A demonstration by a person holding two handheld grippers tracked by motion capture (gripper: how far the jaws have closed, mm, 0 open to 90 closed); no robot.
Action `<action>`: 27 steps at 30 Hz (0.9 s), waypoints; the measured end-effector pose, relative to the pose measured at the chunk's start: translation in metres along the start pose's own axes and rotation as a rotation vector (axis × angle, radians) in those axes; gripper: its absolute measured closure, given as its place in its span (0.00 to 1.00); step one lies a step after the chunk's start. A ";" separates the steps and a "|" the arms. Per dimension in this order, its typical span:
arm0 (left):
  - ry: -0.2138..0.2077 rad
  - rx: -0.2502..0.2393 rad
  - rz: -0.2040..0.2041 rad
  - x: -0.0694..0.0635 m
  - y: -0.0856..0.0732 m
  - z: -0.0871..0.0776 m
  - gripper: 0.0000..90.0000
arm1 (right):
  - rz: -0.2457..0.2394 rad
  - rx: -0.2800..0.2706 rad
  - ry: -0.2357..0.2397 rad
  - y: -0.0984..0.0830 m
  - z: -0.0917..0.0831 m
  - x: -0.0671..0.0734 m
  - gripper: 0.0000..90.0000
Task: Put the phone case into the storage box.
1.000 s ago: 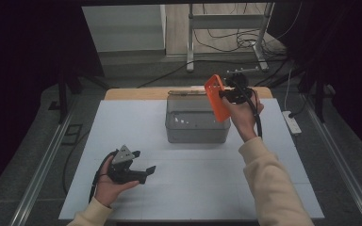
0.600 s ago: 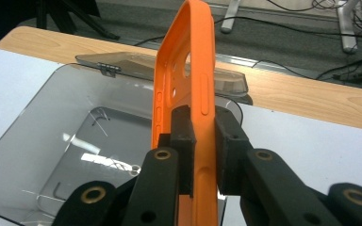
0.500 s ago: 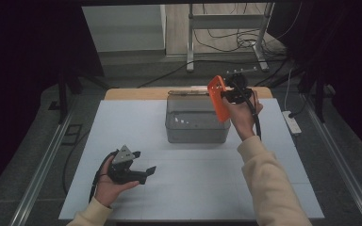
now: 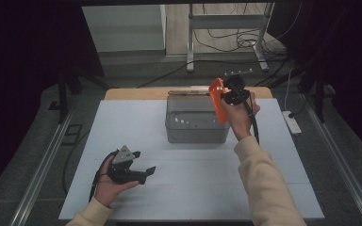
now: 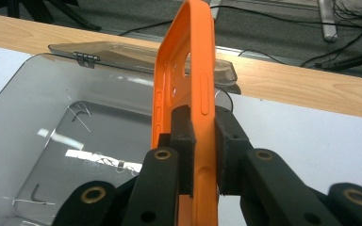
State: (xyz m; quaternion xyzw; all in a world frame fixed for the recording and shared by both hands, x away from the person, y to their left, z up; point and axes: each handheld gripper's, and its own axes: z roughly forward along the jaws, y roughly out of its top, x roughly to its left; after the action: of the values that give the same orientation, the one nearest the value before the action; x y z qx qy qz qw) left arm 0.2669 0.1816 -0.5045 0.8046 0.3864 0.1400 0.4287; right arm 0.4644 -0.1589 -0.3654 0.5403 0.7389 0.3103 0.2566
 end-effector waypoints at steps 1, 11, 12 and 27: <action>-0.002 0.002 0.001 0.000 0.000 0.000 0.16 | -0.001 0.000 -0.006 0.000 0.000 0.001 0.89; -0.006 0.006 -0.006 0.001 0.001 0.002 0.16 | 0.011 0.017 -0.051 -0.001 0.007 0.002 0.89; -0.006 0.007 -0.005 0.001 0.001 0.002 0.16 | 0.012 0.018 -0.050 -0.002 0.007 0.002 0.89; 0.000 0.007 0.000 0.002 0.001 0.001 0.17 | 0.013 0.046 -0.079 -0.008 0.018 0.000 0.89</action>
State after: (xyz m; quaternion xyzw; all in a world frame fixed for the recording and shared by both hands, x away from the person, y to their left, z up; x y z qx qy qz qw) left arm 0.2690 0.1818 -0.5047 0.8059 0.3870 0.1388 0.4260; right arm 0.4718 -0.1571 -0.3836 0.5626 0.7316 0.2733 0.2712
